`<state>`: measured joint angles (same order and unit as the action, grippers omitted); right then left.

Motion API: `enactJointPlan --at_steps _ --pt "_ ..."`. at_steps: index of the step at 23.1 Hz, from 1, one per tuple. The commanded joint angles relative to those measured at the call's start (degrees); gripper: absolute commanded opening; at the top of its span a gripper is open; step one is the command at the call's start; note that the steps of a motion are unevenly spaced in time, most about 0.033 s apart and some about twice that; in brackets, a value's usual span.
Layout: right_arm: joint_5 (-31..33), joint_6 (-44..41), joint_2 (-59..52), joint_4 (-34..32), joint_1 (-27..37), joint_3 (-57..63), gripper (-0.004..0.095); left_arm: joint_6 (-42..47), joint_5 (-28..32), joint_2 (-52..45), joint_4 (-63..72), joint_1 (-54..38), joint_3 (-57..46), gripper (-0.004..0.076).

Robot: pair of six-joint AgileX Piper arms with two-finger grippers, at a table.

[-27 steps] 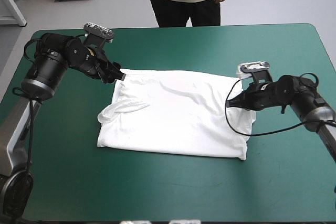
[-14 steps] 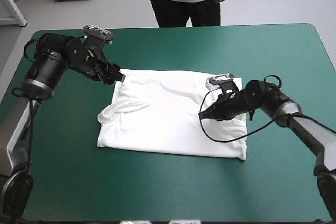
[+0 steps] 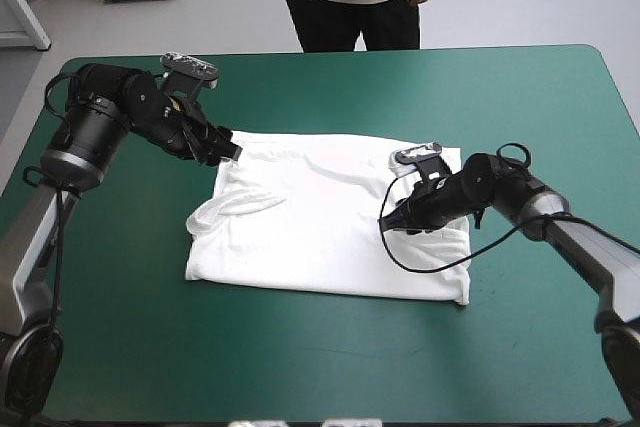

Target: Fold the cloth

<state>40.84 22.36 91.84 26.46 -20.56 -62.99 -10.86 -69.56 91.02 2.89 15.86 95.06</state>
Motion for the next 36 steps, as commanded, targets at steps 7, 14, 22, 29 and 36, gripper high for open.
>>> enactJointPlan --at_steps 7,14,22,29,36 --pt "15.0 -15.1 -29.8 -18.5 -0.1 -3.2 0.0334 3.8 3.3 -14.3 -0.7 0.0 -19.8 0.0510" --pt "11.6 -16.7 -36.4 -14.0 -0.1 9.7 0.0334 12.2 16.8 -18.5 -2.9 0.0 -41.3 0.0510" --pt "8.9 -16.7 -36.4 -12.6 -0.1 13.6 0.0334 15.8 24.4 -14.9 -2.9 0.0 -47.3 0.0510" --pt "8.9 -16.7 -36.4 -12.7 -0.1 13.6 0.0333 15.6 24.5 -6.3 -2.4 0.0 -47.4 0.0510" --pt "11.9 -21.7 -36.4 -20.2 -0.1 13.6 0.0333 12.7 21.4 -7.8 -2.9 0.0 -47.4 0.0256"
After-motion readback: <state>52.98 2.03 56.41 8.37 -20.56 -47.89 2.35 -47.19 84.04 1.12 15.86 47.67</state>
